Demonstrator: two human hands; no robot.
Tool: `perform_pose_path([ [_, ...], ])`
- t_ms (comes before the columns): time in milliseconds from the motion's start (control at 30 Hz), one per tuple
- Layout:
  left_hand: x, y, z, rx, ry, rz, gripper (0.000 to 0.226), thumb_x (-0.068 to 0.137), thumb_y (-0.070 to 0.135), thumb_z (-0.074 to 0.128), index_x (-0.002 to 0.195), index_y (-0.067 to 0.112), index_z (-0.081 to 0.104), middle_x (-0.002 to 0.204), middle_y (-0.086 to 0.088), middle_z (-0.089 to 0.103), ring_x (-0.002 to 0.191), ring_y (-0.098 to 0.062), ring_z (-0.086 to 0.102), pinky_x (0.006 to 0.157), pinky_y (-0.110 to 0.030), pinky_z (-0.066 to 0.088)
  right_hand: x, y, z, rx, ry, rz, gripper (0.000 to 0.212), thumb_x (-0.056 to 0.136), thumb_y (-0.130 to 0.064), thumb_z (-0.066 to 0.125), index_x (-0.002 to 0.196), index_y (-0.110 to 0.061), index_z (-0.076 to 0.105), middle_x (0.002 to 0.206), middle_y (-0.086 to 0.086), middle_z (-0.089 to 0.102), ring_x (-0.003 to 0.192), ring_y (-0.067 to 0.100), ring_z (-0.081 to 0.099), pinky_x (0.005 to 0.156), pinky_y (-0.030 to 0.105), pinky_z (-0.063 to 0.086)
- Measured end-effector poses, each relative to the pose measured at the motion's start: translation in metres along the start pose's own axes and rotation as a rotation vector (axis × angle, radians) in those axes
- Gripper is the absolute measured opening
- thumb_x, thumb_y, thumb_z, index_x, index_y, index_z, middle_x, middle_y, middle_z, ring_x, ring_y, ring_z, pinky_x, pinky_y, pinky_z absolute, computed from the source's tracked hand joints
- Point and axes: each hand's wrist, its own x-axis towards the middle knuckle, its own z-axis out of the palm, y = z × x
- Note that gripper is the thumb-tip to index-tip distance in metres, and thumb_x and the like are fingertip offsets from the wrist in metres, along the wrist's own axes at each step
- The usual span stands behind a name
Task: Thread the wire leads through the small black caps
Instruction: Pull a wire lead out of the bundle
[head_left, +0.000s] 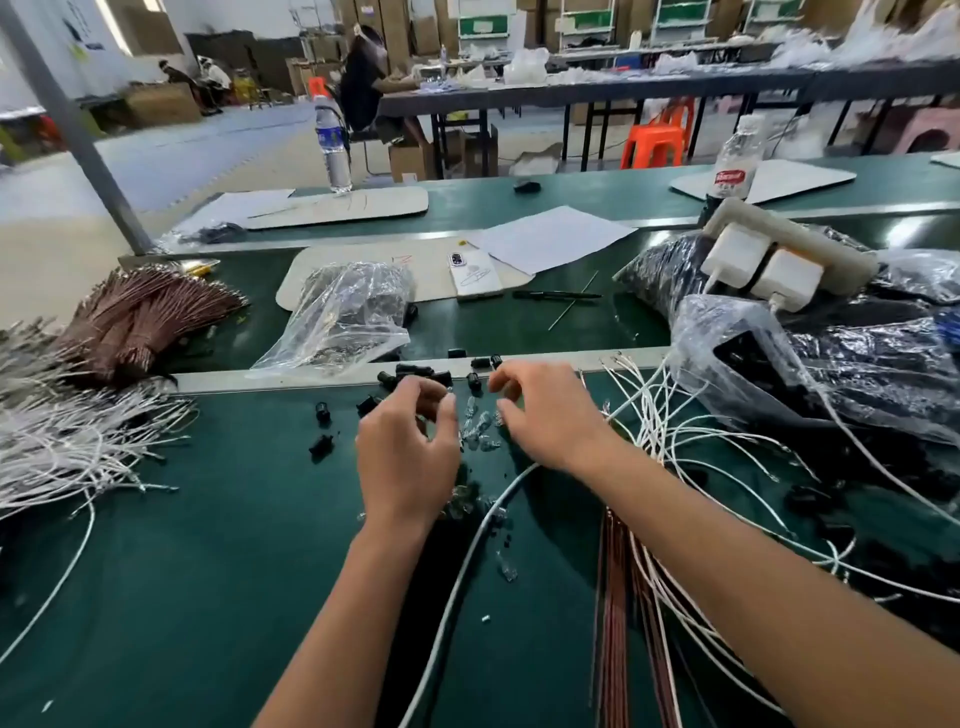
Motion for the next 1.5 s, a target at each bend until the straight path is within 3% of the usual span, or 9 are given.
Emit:
perform_pose_path([
  [167,-0.004,-0.003,0.0,0.067,0.003,0.12,0.005,0.093,0.024,0.067,0.088,0.024,0.065,0.073,0.016,0.063,0.063,-0.002,0.056,0.059,-0.025,0.044,0.043,0.002,0.021,-0.301,-0.14,-0.133,0.046,0.102,-0.007,0.044,0.144,-0.021,0.056,0.149,0.003,0.047,0.128,0.03,0.043,0.107,0.044,0.046],
  [433,-0.002,0.009,0.002,-0.084,0.051,-0.027,0.008,0.094,0.024,0.065,0.086,0.022,0.065,0.074,0.012,0.065,0.067,-0.01,0.06,0.064,-0.033,0.051,0.053,0.015,0.017,-0.258,-0.038,-0.071,0.018,0.099,-0.018,0.066,0.113,-0.01,0.075,0.117,0.01,0.058,0.11,0.029,0.061,0.093,0.034,0.048],
  [600,-0.006,0.014,0.002,-0.172,0.025,-0.104,0.006,0.095,0.023,0.067,0.089,0.022,0.067,0.075,0.013,0.067,0.072,-0.004,0.063,0.063,-0.017,0.049,0.031,0.02,-0.005,-0.061,0.09,-0.03,0.015,0.093,-0.026,0.075,0.106,-0.018,0.078,0.112,0.006,0.054,0.109,0.022,0.053,0.097,0.031,0.045],
  [733,-0.004,0.016,0.004,-0.498,-0.148,-0.294,0.02,0.093,0.026,0.073,0.111,0.016,0.07,0.088,-0.002,0.075,0.075,-0.012,0.073,0.062,-0.027,0.06,-0.01,0.006,-0.019,0.134,0.089,-0.141,0.012,0.084,-0.019,0.084,0.094,-0.016,0.08,0.09,0.0,0.067,0.086,0.016,0.06,0.083,0.031,0.049],
  [833,-0.009,0.022,0.008,-0.634,-0.232,-0.338,0.01,0.092,0.016,0.074,0.094,0.007,0.075,0.082,-0.009,0.077,0.072,-0.025,0.076,0.066,-0.033,0.062,-0.041,-0.003,-0.021,0.171,0.087,-0.178,0.012,0.082,-0.012,0.083,0.094,-0.014,0.08,0.085,-0.002,0.067,0.082,0.012,0.059,0.078,0.023,0.046],
  [967,-0.013,0.019,0.012,-0.577,-0.188,-0.313,0.009,0.09,0.014,0.076,0.082,0.009,0.076,0.074,-0.008,0.076,0.069,-0.027,0.075,0.071,-0.04,0.064,-0.065,-0.001,-0.022,0.263,0.105,-0.057,0.023,0.086,-0.018,0.084,0.108,-0.015,0.077,0.092,-0.004,0.072,0.083,0.01,0.066,0.08,0.019,0.052],
  [1200,-0.015,0.02,0.014,-0.572,-0.224,-0.298,0.009,0.082,0.013,0.083,0.082,0.021,0.08,0.077,0.001,0.077,0.076,-0.02,0.074,0.076,-0.03,0.061,-0.095,0.035,-0.04,0.177,0.235,0.112,0.005,0.089,-0.012,0.077,0.091,-0.016,0.078,0.081,-0.009,0.073,0.074,0.001,0.066,0.074,0.012,0.05],
  [1333,-0.02,0.025,0.019,-0.64,-0.312,-0.353,0.018,0.088,-0.004,0.071,0.094,0.011,0.079,0.087,-0.002,0.079,0.085,-0.019,0.077,0.087,-0.032,0.06,-0.103,0.053,-0.046,0.189,0.351,0.268,0.008,0.092,-0.01,0.073,0.09,-0.016,0.078,0.076,-0.011,0.071,0.071,-0.001,0.065,0.068,0.006,0.046],
  [1500,-0.025,0.028,0.018,-0.785,-0.343,-0.334,0.024,0.089,-0.013,0.066,0.107,0.002,0.069,0.093,-0.012,0.078,0.086,-0.028,0.076,0.085,-0.033,0.061,-0.103,0.046,-0.042,0.041,0.308,0.276,0.013,0.09,-0.027,0.079,0.081,-0.019,0.071,0.077,-0.007,0.067,0.07,0.011,0.061,0.076,0.036,0.055],
])
